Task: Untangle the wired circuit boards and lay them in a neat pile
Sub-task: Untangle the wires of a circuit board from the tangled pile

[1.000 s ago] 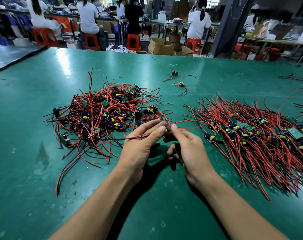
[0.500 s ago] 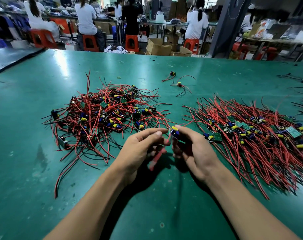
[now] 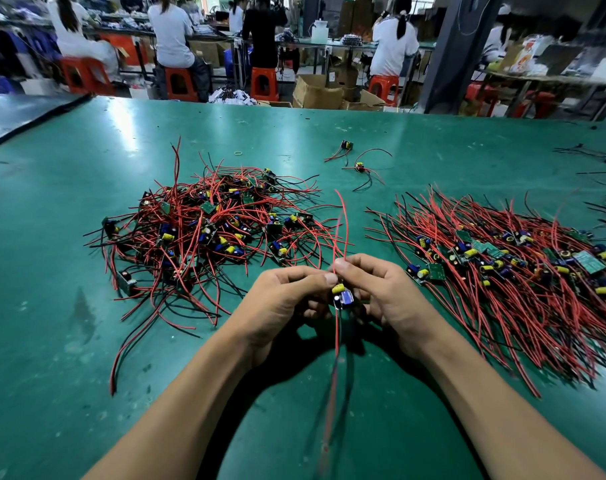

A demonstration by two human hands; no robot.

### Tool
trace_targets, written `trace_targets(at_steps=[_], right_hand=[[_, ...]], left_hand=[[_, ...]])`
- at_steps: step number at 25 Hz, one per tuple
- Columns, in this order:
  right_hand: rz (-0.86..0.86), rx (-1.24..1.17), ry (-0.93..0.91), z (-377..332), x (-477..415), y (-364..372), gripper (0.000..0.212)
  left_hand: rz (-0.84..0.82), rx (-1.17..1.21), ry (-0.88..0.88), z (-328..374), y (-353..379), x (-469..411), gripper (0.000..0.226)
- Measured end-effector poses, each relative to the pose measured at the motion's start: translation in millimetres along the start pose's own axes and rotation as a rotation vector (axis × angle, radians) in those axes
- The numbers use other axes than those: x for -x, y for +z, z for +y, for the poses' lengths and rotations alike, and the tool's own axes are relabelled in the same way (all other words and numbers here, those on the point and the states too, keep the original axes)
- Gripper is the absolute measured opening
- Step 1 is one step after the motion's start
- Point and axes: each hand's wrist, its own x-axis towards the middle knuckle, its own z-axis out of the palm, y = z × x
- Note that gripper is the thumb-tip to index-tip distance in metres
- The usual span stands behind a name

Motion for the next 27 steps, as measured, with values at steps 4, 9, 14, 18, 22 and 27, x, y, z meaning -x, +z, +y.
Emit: trace_targets(at_steps=[4,9,14,18,22,27], right_hand=[[-0.108,-0.234,0.05,1,0,-1,0.024],[-0.122,-0.329,0.041,2,0,0,0.02],[-0.101,-0.287,0.064,0,1,4,0.02],[-0.076,-0.256,0.074,-2,1,7,0.024],[-0.078,-0.282,0.084,-4,2,5,0.023],[-0.101,-0.222,0.053,1,0,1,0.025]], left_hand=[[0.016,-0.06,-0.005,0,1,2,0.007],[0.007,-0.099,-0.026,4,7,4,0.025],[0.042,-0.108,-0.007,2,11,0,0.022],[0.075,-0.135,0.042,-3,12,-2,0.021],[0.048,-0.111,0.064,-5,12,-2,0.023],[0.06,-0.116,0.068,-6,10,-1,0.015]])
